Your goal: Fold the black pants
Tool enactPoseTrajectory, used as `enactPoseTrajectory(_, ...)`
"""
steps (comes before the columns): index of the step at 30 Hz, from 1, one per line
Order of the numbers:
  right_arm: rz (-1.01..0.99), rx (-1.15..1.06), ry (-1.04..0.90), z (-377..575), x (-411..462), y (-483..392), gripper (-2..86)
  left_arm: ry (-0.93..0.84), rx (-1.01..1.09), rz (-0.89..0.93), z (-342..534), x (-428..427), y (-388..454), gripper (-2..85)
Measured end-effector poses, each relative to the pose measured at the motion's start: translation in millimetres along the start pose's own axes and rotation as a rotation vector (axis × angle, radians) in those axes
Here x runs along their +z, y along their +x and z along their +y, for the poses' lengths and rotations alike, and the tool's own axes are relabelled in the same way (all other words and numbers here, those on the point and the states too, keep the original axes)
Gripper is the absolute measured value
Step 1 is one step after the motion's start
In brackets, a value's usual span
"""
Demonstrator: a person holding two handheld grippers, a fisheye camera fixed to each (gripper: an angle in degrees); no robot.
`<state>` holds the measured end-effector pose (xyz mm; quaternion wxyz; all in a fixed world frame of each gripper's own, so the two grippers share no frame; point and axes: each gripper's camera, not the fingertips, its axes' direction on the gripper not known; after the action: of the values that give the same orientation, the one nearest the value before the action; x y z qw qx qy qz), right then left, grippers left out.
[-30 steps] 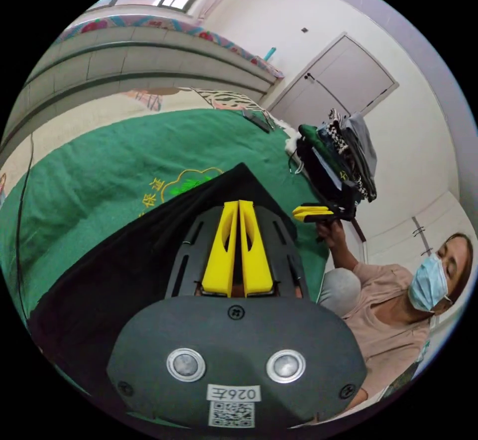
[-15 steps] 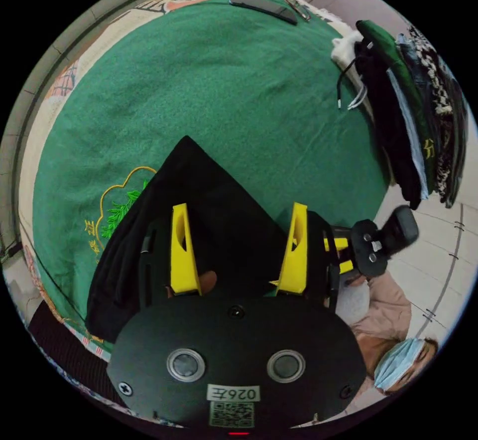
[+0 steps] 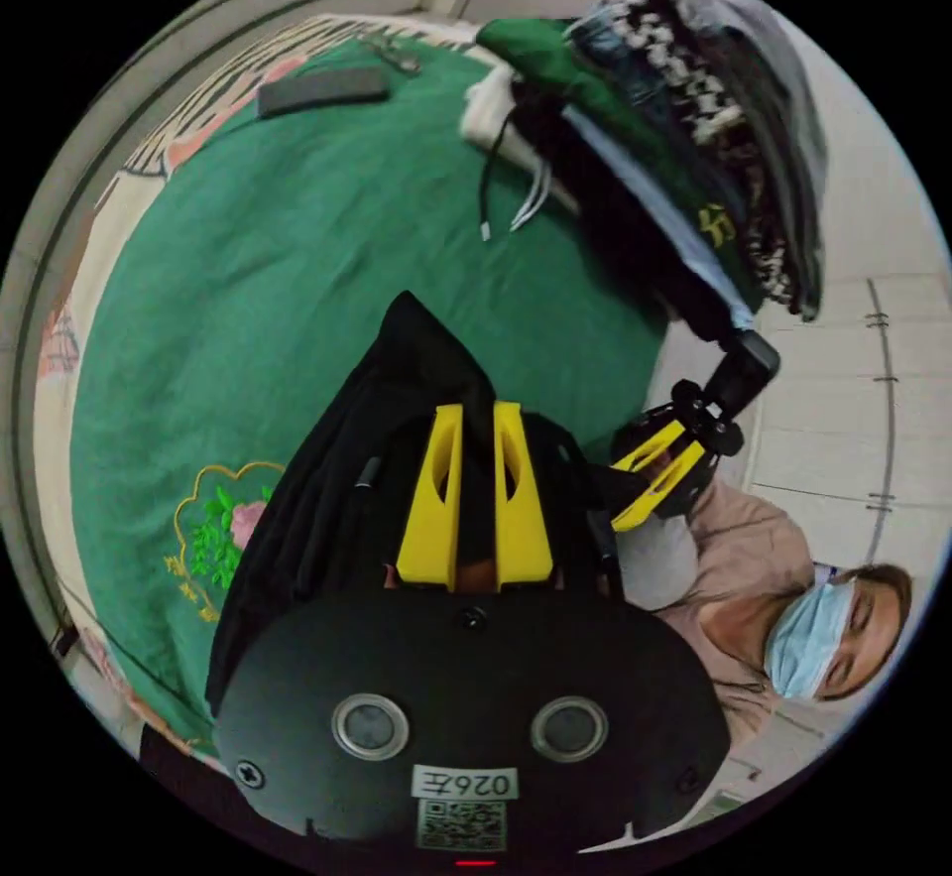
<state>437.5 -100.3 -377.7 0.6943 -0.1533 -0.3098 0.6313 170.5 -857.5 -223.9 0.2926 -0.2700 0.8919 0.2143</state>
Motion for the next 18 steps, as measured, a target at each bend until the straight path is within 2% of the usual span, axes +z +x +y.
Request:
enactPoseTrajectory(4,0.093,-0.170,0.052,0,-19,-55,2.1,0.193,0.208,0.090,41,-61,35,5.5)
enactPoseTrajectory(9,0.174,-0.425,-0.065,-12,52,-135,1.4,0.314,0.235,0.088,141,-131,16,5.4)
enactPoseTrajectory(13,0.081,-0.479,-0.224,-20,141,-151,1.3,0.409,0.087,0.070,264,-163,-56,5.4)
enactPoseTrajectory(15,0.021,-0.486,-0.337,-19,214,-149,1.5,0.436,-0.027,0.085,319,-161,-100,5.3)
enactPoseTrajectory(18,0.007,-0.471,-0.554,-10,305,-132,2.4,0.425,-0.285,0.119,401,-134,-177,5.1)
